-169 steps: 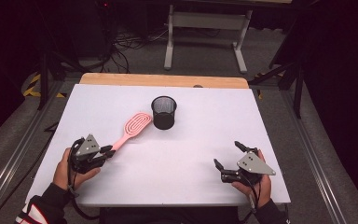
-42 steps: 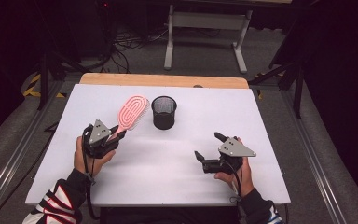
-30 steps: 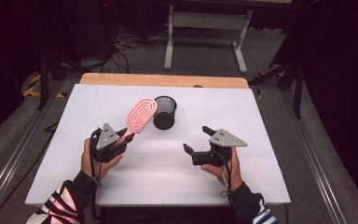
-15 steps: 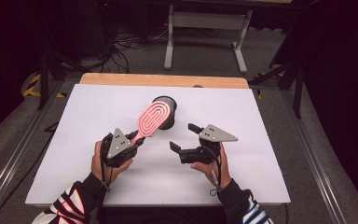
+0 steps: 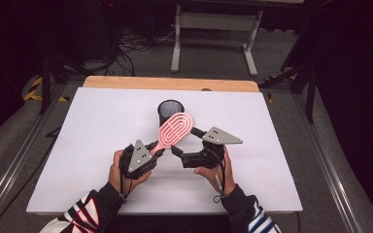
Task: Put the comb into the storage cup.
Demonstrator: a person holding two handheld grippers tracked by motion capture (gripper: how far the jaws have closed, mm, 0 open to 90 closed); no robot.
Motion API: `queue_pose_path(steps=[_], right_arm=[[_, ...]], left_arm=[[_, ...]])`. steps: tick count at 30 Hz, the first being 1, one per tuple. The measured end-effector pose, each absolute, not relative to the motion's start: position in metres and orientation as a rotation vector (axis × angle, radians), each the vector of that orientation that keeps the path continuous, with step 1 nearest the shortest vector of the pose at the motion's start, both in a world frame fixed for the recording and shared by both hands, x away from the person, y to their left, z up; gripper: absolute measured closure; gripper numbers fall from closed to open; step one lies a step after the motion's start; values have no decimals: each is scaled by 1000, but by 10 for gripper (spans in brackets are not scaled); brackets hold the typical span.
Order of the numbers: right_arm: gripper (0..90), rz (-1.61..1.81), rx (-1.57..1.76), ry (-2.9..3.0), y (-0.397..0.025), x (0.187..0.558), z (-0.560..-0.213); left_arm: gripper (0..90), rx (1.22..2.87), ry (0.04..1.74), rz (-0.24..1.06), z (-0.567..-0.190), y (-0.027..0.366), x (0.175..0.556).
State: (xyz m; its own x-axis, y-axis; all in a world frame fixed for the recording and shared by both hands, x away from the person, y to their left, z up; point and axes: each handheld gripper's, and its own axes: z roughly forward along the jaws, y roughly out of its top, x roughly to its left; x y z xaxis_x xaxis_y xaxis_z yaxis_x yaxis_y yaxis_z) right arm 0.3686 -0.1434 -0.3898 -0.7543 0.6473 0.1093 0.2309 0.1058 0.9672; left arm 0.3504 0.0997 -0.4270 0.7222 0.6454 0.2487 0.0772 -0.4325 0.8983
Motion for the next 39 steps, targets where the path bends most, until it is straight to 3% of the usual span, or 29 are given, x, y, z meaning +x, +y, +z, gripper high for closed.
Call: queue_pose_path(steps=[10,14,20,30,35,36,39], right_arm=[[82,1742,947,2001,-145,374,-391],[172,1754,997,1979,-146,375,-393],[388,1855,1064,1885,-151,371,-393],[455,1907,1061,1900,-150,365,-393],[514,1899,1042,1887,-149,361,-393],[570,1906,1020,1890,-148,358,-393],[582,1902,1002,1886,-147,355,-393]], left_arm=[[700,1960,526,711,-434,81,347],[701,1968,522,715,-437,77,347],[702,1993,510,741,-440,75,347],[700,2004,506,782,-441,71,346],[696,2000,499,838,-442,68,345],[694,2004,496,848,-443,67,344],[692,2004,492,847,-443,66,344]])
